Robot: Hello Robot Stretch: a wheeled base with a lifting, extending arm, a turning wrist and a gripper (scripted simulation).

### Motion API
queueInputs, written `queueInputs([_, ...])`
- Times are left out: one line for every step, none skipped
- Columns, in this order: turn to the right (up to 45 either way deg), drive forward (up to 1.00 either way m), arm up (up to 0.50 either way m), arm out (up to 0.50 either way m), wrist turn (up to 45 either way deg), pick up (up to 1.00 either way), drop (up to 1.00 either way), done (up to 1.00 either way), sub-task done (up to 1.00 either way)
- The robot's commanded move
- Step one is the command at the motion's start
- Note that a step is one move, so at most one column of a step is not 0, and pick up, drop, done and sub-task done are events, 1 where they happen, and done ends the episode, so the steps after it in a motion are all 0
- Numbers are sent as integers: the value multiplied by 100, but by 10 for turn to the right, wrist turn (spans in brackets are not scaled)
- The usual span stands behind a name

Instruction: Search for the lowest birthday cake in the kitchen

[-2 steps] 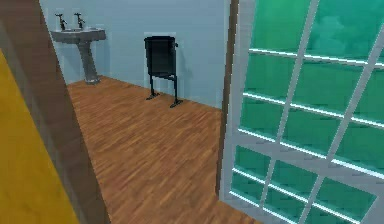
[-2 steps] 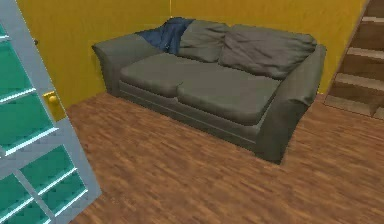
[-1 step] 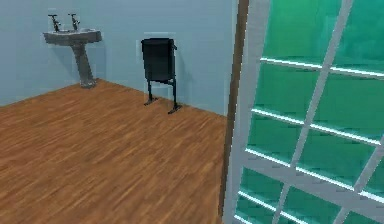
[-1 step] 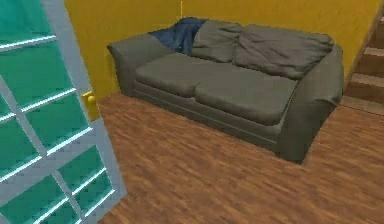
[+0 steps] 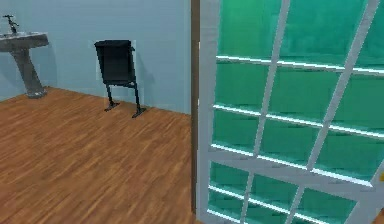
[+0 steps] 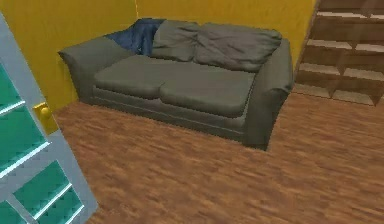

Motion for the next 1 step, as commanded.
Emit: queueInputs([30,0,0,0,0,0,0,0,0])
